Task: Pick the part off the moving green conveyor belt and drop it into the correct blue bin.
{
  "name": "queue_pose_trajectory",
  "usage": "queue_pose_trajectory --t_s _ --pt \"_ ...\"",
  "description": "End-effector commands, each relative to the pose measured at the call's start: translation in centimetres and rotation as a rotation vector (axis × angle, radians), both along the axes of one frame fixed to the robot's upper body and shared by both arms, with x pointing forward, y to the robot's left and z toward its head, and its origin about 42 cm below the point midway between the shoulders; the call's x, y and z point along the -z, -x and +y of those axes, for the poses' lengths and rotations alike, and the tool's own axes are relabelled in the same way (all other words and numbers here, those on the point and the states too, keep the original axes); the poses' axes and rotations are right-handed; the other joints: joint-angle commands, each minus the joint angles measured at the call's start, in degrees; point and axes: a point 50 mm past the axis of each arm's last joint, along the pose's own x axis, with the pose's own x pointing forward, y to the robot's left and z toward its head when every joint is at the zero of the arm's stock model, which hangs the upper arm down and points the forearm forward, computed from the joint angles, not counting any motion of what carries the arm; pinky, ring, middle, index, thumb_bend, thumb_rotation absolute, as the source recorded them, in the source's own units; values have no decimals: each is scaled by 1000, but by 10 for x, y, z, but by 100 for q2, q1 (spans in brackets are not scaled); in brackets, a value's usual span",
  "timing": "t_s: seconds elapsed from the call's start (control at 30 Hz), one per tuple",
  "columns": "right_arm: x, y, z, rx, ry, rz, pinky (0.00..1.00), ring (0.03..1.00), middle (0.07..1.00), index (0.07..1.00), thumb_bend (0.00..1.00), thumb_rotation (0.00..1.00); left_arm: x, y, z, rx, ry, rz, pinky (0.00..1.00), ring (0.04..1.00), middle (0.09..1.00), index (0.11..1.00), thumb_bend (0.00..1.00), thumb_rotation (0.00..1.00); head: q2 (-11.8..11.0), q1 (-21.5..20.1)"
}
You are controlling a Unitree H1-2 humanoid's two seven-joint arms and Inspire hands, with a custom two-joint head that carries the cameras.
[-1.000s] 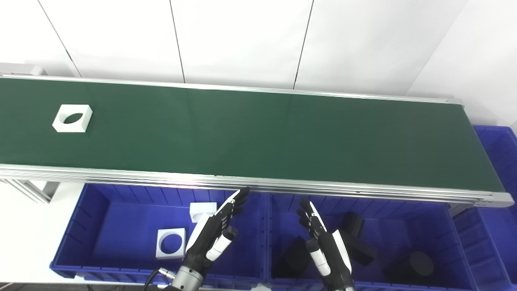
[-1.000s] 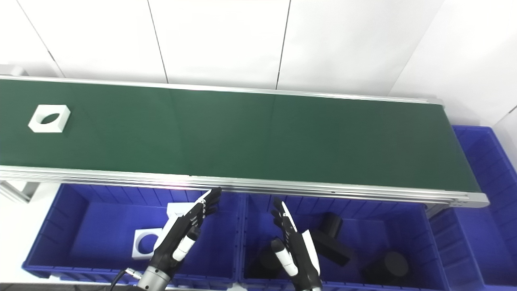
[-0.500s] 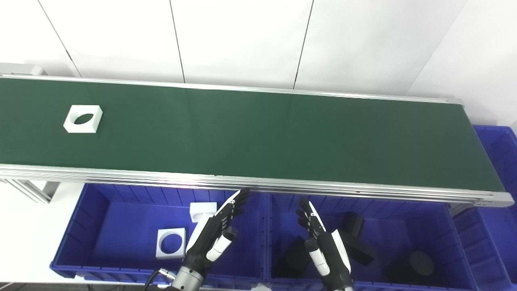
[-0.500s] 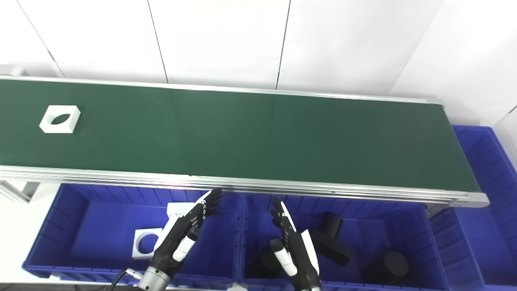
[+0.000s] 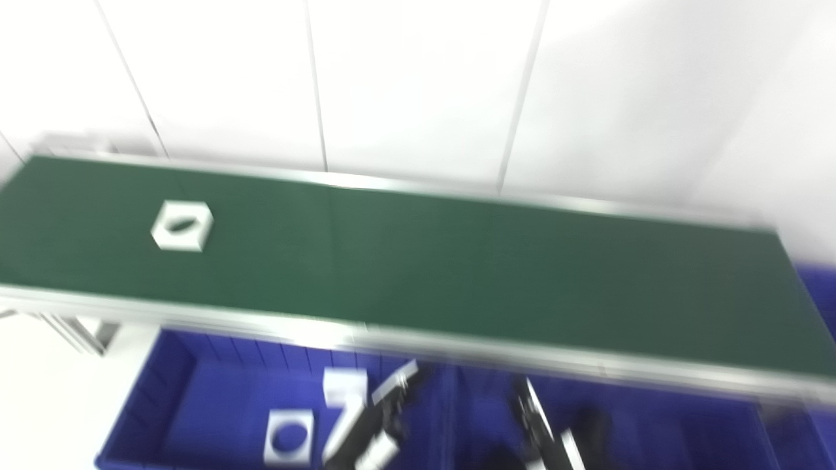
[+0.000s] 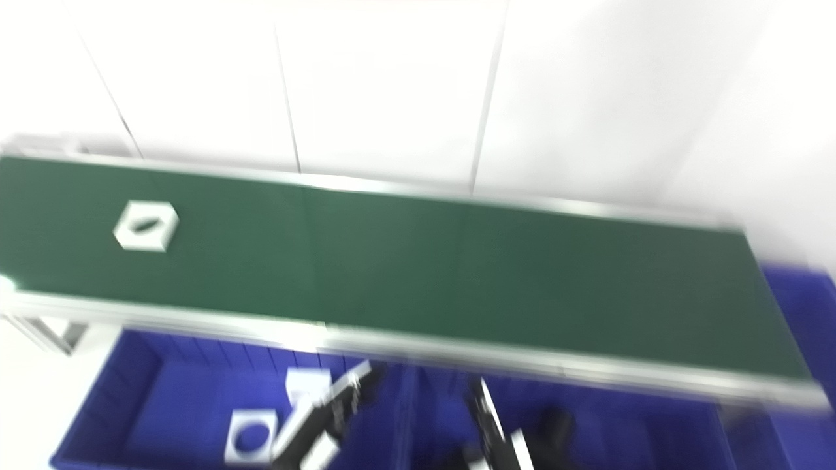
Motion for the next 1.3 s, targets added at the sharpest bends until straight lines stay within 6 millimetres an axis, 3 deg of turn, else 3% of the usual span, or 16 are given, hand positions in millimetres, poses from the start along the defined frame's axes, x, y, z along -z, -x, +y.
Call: queue_pose_trajectory --t_s 0.0,0.8,0.93,0.97,1.07,1.27 --pt "-8 -6 -1 -9 -16 -70 980 972 1000 1000 821 1000 -11 -11 -11 -4 46 -66 878 920 916 890 690 1000 -73 68" --pt "-4 -11 3 -9 -22 -61 986 970 998 1000 822 1000 -15 -14 -12 11 49 -85 848 896 891 865 756 1000 -132 128" --pt "-3 -15 9 -14 -29 -58 992 977 1000 1000 821 1000 -30 -17 -11 23 89 -130 825 887 886 861 725 1000 -187 185" --pt "-2 -16 10 -14 -29 -58 991 977 1000 1000 821 1000 -34 -17 -11 28 98 -145 804 878 880 852 789 1000 -189 187" --pt "-2 -19 13 -21 -26 -62 991 978 1000 1000 814 1000 -49 -19 -12 44 127 -194 783 868 873 844 830 1000 -203 200" --pt "-4 -22 16 -25 -26 -69 978 974 1000 1000 813 1000 -83 -24 -17 75 171 -314 752 845 859 832 857 1000 -202 251"
